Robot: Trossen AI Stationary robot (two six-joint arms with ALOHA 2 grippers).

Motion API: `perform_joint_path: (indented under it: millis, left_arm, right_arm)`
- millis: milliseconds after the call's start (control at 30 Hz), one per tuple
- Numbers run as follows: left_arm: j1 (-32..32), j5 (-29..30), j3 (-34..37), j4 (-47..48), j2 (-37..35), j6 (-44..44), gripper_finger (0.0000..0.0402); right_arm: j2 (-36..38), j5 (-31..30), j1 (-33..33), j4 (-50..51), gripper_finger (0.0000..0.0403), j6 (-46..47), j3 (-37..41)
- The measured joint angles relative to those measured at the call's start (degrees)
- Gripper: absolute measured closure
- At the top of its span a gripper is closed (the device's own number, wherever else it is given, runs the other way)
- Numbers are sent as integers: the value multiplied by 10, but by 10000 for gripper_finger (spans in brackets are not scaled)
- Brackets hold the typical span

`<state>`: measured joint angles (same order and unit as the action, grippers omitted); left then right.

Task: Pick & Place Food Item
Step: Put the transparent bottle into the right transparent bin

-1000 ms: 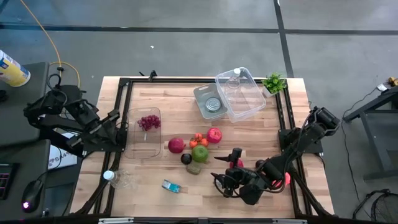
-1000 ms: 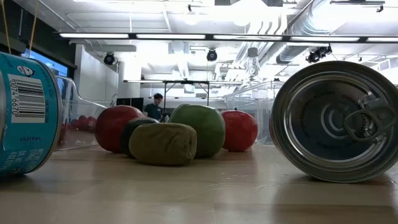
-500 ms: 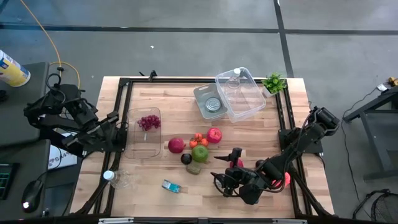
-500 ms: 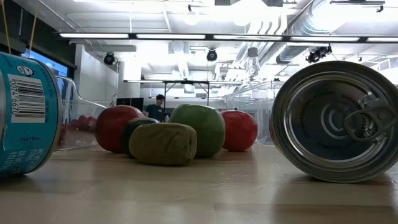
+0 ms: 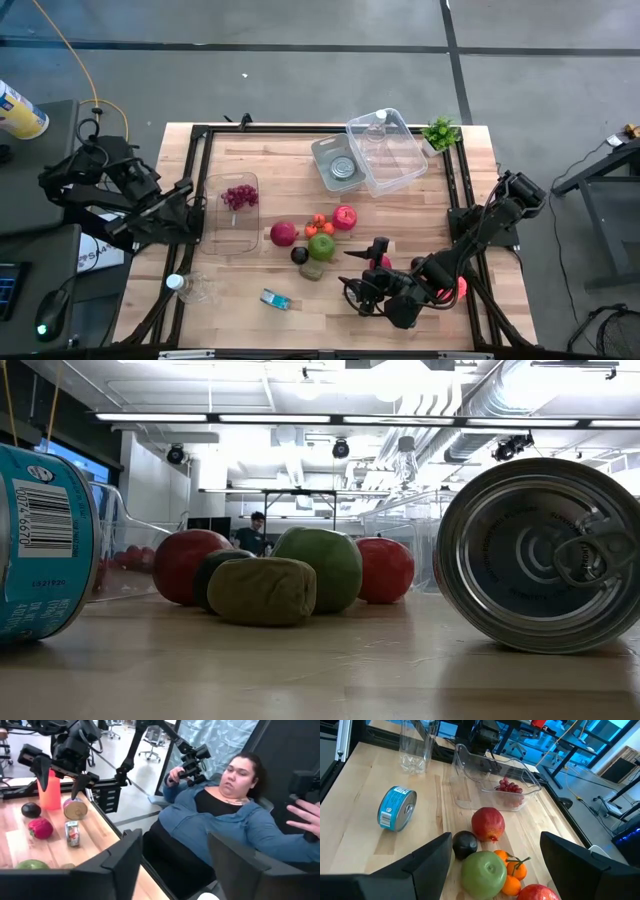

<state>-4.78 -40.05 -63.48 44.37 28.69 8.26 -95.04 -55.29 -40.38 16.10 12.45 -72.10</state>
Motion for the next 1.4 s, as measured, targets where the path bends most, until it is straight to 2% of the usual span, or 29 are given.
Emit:
perform_joint_path:
  millis: [167, 300, 433, 567, 667, 800, 1067, 1167, 1300, 1400]
  left_arm:
    - [0, -7, 0, 0, 0, 2, 119]
    - [0, -31, 3, 7, 0, -7, 95]
    - [0, -102, 33, 3, -1, -35, 92]
    - [0, -90, 84, -21, -2, -39, 92]
    - [-4, -103, 117, -51, -2, -42, 92]
    - [-35, -147, 140, -56, -4, -74, 92]
    - [-128, -182, 143, -61, -33, -151, 92]
    - [-158, -169, 152, -86, -31, -156, 92]
    - [-186, -83, 167, -109, -20, -131, 92]
    - [-206, -68, 179, -124, -11, -132, 92]
  right_arm:
    - [0, 0, 0, 0, 113, 0, 0]
    - [0, 1, 0, 0, 113, 0, 0]
    - [0, 13, 0, 0, 113, 0, 0]
    - [0, 17, 0, 0, 113, 0, 0]
    - [0, 17, 0, 0, 113, 0, 0]
    - [0, 17, 0, 0, 113, 2, 0]
    - [0, 17, 0, 5, 113, 13, 0]
    - [0, 15, 0, 5, 113, 13, 0]
    - [0, 14, 0, 5, 113, 13, 0]
    - [0, 13, 0, 5, 113, 13, 0]
